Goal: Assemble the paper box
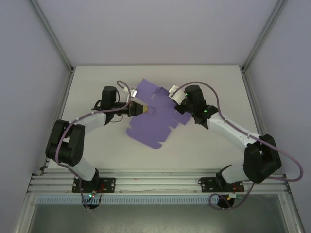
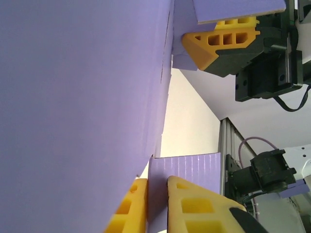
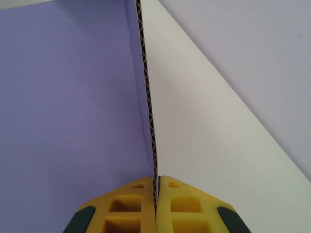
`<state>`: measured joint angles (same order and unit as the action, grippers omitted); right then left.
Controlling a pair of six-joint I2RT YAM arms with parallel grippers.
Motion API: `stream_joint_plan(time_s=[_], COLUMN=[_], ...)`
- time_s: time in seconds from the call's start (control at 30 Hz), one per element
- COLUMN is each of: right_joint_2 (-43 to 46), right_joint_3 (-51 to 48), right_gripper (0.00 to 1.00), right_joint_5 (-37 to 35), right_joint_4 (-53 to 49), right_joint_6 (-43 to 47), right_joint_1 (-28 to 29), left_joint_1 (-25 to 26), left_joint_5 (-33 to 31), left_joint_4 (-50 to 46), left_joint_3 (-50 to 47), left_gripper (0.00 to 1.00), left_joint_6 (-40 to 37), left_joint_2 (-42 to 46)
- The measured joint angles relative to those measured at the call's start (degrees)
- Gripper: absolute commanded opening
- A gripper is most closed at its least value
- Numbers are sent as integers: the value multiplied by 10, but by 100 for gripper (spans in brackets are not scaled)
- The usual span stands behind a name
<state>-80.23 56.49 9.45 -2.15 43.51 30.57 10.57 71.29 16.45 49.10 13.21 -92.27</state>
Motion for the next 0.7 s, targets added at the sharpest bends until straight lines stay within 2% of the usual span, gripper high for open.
stream_joint_plan(time_s=[0.07,0.2,0.43,0.6,0.7], right_joint_2=[0,0,0,0,-4], right_joint_3=[1,6,7,7,7], right_gripper=[0,0,0,0,0], right_joint_5=[-1,-1,-26,-61,-87], right_joint_4=[0,0,-12,-23,-30], right_joint_6=[0,6,50,83,109], right_joint_1=[0,0,9,45,86], left_joint_1=[0,1,11,14,13], left_joint_5=[-3,-27,-85,-136,-169], left_joint_4=[-4,-10,-24,-43,-49], left_joint_3=[0,10,30,33,40], left_gripper=[0,0,0,0,0], left_joint_6=[-3,10,80,129,161], left_joint_2=[0,-7,-42,-52,-74])
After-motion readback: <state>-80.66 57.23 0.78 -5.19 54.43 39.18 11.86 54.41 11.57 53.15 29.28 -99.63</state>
